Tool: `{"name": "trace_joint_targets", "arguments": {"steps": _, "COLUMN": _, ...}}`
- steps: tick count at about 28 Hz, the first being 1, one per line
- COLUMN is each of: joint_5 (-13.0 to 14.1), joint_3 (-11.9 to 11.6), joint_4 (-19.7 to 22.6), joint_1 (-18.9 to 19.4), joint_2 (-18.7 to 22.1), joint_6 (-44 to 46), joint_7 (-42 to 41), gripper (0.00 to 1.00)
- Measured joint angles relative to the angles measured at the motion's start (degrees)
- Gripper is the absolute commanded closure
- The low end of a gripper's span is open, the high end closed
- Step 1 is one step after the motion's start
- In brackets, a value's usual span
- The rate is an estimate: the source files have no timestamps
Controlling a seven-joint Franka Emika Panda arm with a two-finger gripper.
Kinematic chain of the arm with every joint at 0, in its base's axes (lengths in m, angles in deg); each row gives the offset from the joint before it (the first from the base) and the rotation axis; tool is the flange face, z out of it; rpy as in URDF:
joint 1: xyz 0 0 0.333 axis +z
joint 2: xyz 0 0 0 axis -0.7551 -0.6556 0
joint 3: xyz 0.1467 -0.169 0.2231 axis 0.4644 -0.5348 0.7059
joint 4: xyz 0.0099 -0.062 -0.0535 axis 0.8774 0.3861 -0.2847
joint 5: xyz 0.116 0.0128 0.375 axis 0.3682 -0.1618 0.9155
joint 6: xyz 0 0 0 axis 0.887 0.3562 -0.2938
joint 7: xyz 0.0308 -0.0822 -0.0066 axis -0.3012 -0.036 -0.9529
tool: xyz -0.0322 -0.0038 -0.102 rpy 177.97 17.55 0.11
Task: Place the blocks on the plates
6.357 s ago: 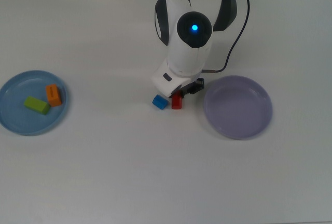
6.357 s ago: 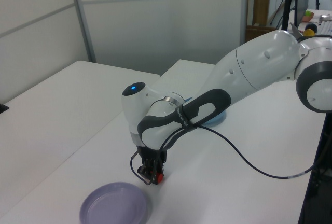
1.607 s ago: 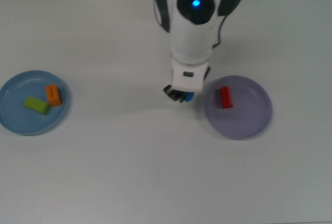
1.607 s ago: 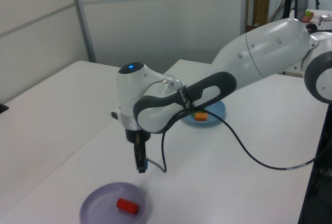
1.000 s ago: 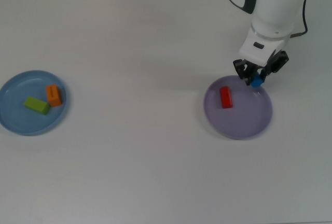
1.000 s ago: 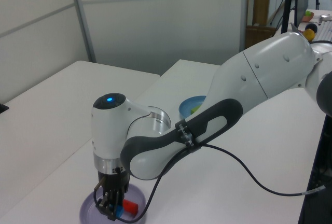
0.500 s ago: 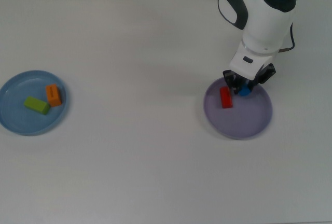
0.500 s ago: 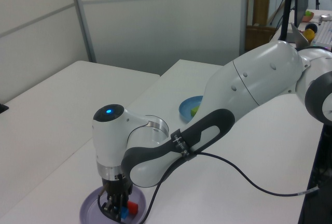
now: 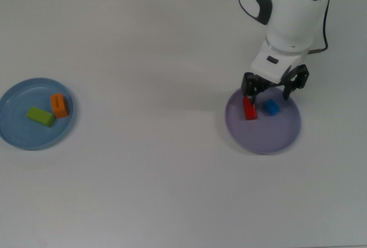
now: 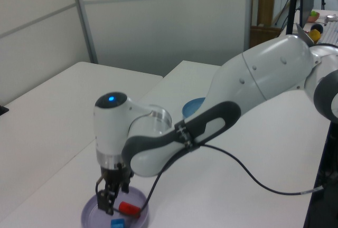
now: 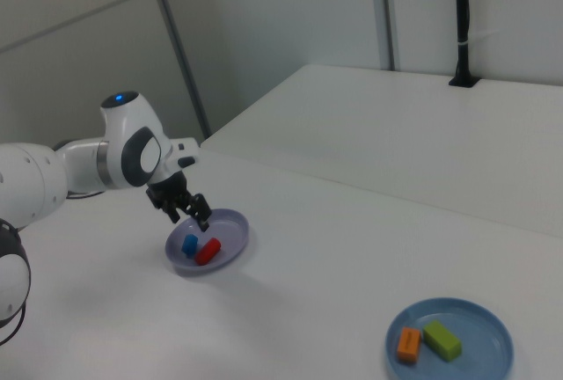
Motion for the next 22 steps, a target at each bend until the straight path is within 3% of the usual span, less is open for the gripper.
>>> {"name": "trace_joint_targets", "arguments": {"steps": 9, "joint_5": 0.0, "joint_3": -1.1, "joint_4": -0.5, "joint_1": -7.5, "joint_2": 8.2, "joint_6": 15.5, "joint_7": -1.7, "gripper": 0.0}}
{"name": "trace_joint_targets", "arguments": {"steps": 16, "joint_5": 0.0, "joint_3": -1.7, "joint_4": -1.4, "joint_1": -14.7, "joint_2": 15.0, "joint_6": 28.5, "joint_7": -12.3, "gripper": 0.0}}
{"name": "trace_joint_targets", "arguments": {"steps": 22, "joint_5": 0.0, "joint_3": -2.8, "joint_4": -1.5, "joint_1": -17.5, "joint_2": 18.7, "joint_6": 32.3, "joint_7": -17.1, "gripper": 0.0}}
